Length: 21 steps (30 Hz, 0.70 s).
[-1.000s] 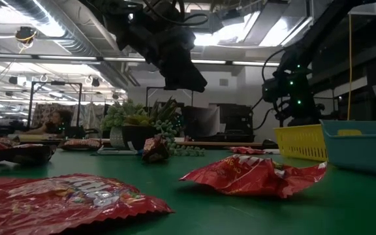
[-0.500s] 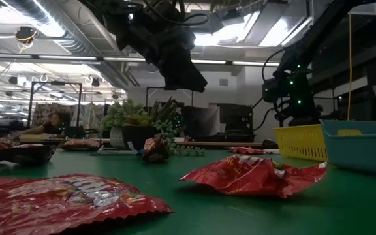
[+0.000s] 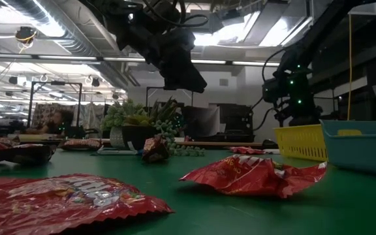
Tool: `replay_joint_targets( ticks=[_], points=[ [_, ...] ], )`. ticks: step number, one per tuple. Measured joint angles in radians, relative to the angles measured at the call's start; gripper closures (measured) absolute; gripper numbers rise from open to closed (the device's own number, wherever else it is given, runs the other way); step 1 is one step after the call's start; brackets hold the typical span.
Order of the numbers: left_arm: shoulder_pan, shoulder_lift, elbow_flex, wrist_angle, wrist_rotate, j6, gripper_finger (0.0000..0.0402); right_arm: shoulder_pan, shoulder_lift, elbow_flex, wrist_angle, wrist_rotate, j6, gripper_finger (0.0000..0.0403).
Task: Sort candy
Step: Put the white candy into the yellow bin
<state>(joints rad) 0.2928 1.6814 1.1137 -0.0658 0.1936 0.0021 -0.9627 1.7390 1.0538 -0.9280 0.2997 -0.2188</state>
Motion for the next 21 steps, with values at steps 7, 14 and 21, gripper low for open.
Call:
replay_joint_targets(
  ticks=[7, 14, 21],
  points=[
    [0.000, 0.000, 0.000, 0.000, 0.000, 0.000, 0.0246, 0.000, 0.000, 0.000, -0.059, -0.110, -0.001, 0.0402],
    [0.000, 0.000, 0.000, 0.000, 0.000, 0.000, 0.0246, 0.000, -0.001, 0.000, -0.100, -0.189, -0.006, 0.0402],
    [0.000, 0.000, 0.000, 0.000, 0.000, 0.000, 0.0246, 0.002, -0.038, -0.001, -0.134, -0.276, -0.018, 0.0403]
  ],
)
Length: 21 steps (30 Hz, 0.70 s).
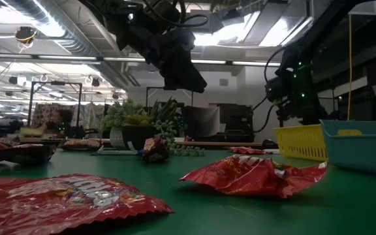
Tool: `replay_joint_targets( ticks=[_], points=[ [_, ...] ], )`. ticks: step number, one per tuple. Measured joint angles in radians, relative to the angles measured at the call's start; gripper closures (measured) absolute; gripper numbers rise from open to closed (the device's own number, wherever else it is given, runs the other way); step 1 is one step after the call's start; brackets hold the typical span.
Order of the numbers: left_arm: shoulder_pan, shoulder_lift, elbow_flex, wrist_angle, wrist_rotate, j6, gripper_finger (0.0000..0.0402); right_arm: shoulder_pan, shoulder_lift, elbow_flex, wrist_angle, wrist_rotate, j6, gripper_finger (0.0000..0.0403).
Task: Sort candy
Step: Put the white candy into the yellow bin
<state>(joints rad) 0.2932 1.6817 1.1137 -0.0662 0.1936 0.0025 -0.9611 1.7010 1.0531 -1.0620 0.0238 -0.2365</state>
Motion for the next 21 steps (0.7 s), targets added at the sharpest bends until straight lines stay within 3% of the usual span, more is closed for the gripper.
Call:
replay_joint_targets(
  ticks=[9, 14, 21],
  points=[
    [0.000, 0.000, 0.000, 0.000, -0.001, 0.000, 0.0246, 0.000, -0.127, 0.000, -0.055, -0.096, 0.003, 0.0403],
    [0.000, 0.000, 0.000, 0.000, -0.001, 0.000, 0.0246, 0.010, -0.216, 0.000, -0.076, -0.210, 0.033, 0.0403],
    [0.000, 0.000, 0.000, 0.000, -0.001, 0.000, 0.0246, 0.185, -0.360, 0.000, -0.083, -0.265, 0.132, 0.0403]
  ],
)
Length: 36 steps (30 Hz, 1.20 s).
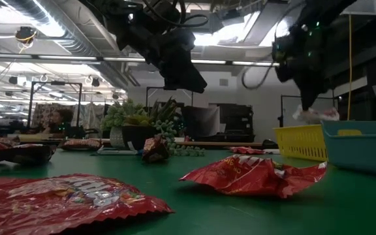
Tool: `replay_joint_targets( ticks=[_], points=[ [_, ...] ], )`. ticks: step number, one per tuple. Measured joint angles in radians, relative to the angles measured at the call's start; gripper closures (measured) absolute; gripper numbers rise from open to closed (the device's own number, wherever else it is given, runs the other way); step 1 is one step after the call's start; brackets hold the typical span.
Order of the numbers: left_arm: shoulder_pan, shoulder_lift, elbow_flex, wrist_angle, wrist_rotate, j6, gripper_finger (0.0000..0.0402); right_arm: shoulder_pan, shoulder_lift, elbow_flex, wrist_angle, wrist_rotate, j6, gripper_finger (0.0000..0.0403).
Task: Sort candy
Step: Put the white candy into the yellow bin, then put the white chocolate into the blue bin
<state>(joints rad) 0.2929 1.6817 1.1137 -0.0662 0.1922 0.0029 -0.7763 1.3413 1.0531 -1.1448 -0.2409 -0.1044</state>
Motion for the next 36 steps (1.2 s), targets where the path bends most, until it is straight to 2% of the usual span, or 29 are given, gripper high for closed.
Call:
replay_joint_targets(
  ticks=[8, 15, 19, 24, 28, 32, 36],
  points=[
    [0.000, 0.000, 0.000, 0.000, 0.000, 0.000, 0.0246, 0.299, -0.059, 0.000, -0.001, -0.006, 0.151, 0.0403],
    [0.000, 0.000, 0.000, 0.000, -0.001, 0.000, 0.0246, 0.438, -0.049, 0.000, -0.001, 0.030, 0.187, 0.0392],
    [0.000, 0.000, 0.000, 0.000, -0.001, 0.000, 0.0246, 0.452, -0.048, 0.000, -0.001, 0.023, 0.199, 0.0371],
    [0.000, 0.000, 0.000, 0.000, -0.001, 0.000, 0.0246, 0.449, -0.048, 0.000, 0.013, 0.017, 0.215, 0.0315],
    [0.000, 0.000, 0.000, 0.000, 0.000, 0.000, 0.0246, 0.449, -0.048, 0.000, 0.009, 0.111, 0.215, 0.0271],
    [0.000, 0.000, 0.000, 0.000, 0.000, 0.000, 0.0246, 0.434, -0.048, 0.000, -0.006, 0.228, 0.217, 0.0248],
    [0.000, 0.000, 0.000, 0.000, -0.001, 0.000, 0.0246, 0.368, -0.043, 0.000, -0.019, 0.249, 0.216, 0.0242]
  ],
)
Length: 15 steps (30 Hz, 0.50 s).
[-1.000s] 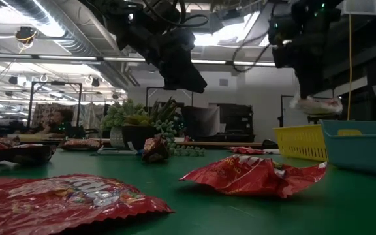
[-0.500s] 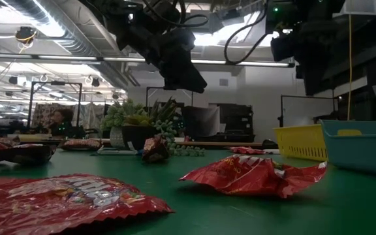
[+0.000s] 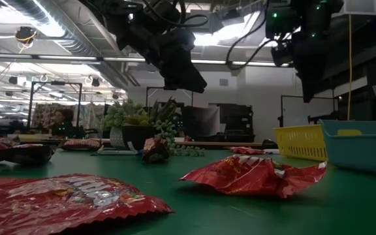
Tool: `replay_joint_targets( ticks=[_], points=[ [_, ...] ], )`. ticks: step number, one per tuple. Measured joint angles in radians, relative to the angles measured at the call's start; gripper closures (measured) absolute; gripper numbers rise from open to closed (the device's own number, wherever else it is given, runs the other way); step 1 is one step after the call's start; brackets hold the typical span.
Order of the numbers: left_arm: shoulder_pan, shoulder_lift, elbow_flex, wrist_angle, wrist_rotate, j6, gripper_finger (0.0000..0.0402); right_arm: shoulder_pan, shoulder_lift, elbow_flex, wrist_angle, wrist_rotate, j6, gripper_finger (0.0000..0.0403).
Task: Sort candy
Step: Put the white chocolate into the blue bin
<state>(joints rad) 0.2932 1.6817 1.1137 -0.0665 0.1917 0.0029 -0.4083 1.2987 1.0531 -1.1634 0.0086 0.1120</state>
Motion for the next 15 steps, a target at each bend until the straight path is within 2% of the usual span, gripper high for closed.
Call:
replay_joint_targets(
  ticks=[8, 15],
  points=[
    [0.000, 0.000, 0.000, 0.000, 0.000, 0.000, 0.0246, -0.193, 0.003, 0.000, -0.053, 0.000, -0.015, 0.0242],
    [0.000, 0.000, 0.000, 0.000, 0.000, 0.000, 0.0246, -0.262, 0.002, -0.041, -0.034, 0.046, -0.025, 0.0242]
  ],
)
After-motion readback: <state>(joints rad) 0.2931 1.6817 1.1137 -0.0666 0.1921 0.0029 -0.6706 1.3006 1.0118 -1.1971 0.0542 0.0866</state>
